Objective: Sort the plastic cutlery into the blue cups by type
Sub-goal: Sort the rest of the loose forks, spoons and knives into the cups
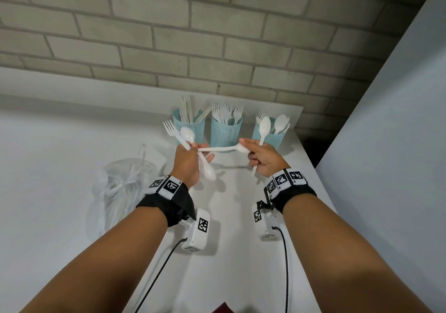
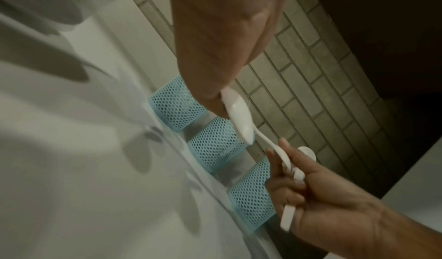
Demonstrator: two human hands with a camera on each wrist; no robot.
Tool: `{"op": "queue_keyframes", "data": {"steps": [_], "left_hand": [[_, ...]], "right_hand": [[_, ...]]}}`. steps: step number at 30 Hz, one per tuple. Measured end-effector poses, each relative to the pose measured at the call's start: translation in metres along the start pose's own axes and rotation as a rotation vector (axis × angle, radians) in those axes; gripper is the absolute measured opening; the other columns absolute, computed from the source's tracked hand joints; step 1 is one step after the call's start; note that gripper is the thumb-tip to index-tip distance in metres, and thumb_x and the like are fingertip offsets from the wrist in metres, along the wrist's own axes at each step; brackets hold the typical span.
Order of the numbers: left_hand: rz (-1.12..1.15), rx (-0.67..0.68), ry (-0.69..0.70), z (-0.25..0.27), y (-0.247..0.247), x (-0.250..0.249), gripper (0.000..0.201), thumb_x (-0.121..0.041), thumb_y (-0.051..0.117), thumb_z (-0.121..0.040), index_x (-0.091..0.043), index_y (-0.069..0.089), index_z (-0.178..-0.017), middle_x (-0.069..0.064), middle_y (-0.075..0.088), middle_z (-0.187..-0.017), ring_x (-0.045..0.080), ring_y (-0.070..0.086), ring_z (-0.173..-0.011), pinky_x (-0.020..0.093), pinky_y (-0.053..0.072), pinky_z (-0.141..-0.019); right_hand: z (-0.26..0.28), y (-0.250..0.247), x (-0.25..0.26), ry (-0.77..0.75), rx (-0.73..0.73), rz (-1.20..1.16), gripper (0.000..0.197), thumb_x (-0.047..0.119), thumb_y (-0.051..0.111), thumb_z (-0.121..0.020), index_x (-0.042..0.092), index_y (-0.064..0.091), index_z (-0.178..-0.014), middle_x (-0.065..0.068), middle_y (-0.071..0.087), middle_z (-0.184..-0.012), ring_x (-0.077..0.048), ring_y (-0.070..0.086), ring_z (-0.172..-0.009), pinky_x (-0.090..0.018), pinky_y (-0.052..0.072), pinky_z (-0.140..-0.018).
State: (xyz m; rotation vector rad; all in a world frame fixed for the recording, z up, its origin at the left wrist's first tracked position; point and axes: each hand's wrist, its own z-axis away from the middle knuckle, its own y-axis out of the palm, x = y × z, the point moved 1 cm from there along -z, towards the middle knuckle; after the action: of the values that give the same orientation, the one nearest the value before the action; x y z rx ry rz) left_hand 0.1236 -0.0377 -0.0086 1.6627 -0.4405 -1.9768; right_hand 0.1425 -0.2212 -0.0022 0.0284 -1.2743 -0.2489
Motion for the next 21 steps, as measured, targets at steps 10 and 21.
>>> {"op": "queue_keyframes", "data": {"steps": [10, 21], "left_hand": [[-0.001, 0.059, -0.126, 0.009, 0.006, 0.006, 0.019, -0.001, 0.035, -0.1, -0.005, 0.049, -0.088, 0.015, 0.057, -0.089, 0.023, 0.061, -0.08, 0.031, 0.053, -0.078], [-0.175, 0.152, -0.108, 0.016, 0.009, 0.007, 0.015, -0.014, 0.034, -0.102, -0.011, 0.045, -0.112, 0.01, 0.06, -0.087, 0.019, 0.06, -0.074, 0.026, 0.05, -0.07]], "right_hand": [[0.017, 0.03, 0.014, -0.1, 0.399, -0.119, 0.019, -0.009, 0.043, -0.092, 0.001, 0.059, -0.094, 0.01, 0.058, -0.051, 0.0, 0.043, -0.043, -0.009, 0.031, -0.04], [0.003, 0.035, 0.016, -0.239, 0.031, -0.088, 0.027, 0.03, 0.055, -0.093, 0.012, 0.053, -0.072, 0.006, 0.049, -0.059, -0.003, 0.036, -0.043, -0.015, 0.029, -0.04]]}}
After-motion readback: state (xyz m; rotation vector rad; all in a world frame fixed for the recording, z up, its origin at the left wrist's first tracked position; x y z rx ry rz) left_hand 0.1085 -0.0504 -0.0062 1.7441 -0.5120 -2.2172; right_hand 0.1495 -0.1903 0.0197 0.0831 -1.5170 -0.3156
